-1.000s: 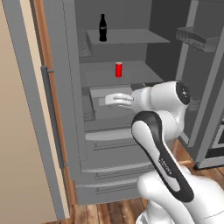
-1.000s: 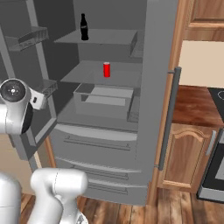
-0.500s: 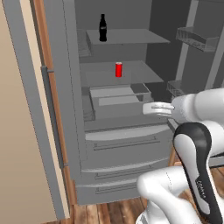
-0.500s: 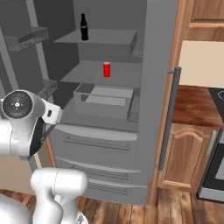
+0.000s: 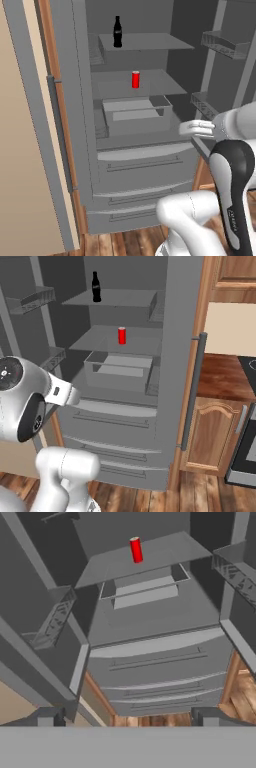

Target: Open the fridge, grab two sodas, and place both sodas inside the bowl with ice on the dining counter.

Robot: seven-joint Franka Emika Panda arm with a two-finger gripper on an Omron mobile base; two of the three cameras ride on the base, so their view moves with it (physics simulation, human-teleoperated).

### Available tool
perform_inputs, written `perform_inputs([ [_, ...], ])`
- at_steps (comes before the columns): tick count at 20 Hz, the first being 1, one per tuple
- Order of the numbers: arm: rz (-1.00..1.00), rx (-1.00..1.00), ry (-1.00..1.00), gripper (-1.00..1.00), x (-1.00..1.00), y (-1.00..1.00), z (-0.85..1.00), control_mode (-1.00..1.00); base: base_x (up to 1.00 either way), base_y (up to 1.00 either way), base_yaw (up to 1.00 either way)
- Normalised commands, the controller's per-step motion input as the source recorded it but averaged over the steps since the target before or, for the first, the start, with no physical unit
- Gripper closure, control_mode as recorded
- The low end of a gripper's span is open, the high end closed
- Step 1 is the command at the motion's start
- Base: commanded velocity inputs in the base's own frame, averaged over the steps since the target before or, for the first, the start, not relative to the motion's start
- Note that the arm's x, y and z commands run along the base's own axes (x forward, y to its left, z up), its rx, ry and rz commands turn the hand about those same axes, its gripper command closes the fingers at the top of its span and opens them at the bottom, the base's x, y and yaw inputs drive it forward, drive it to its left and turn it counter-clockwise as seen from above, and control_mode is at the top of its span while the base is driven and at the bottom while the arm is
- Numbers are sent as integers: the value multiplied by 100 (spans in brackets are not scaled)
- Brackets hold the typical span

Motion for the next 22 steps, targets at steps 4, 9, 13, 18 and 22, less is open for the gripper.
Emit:
perform_inputs([
  [4,0,-5,0,-100,5,0,-15,-100,0,0,0],
  [9,0,-1,3,-100,28,0,-6,100,25,-3,-2],
  [13,0,0,0,-100,0,0,0,100,69,-4,-7],
  [18,0,0,0,-100,0,0,0,100,74,0,-6],
  [22,0,0,0,-100,0,0,0,100,71,0,-6],
])
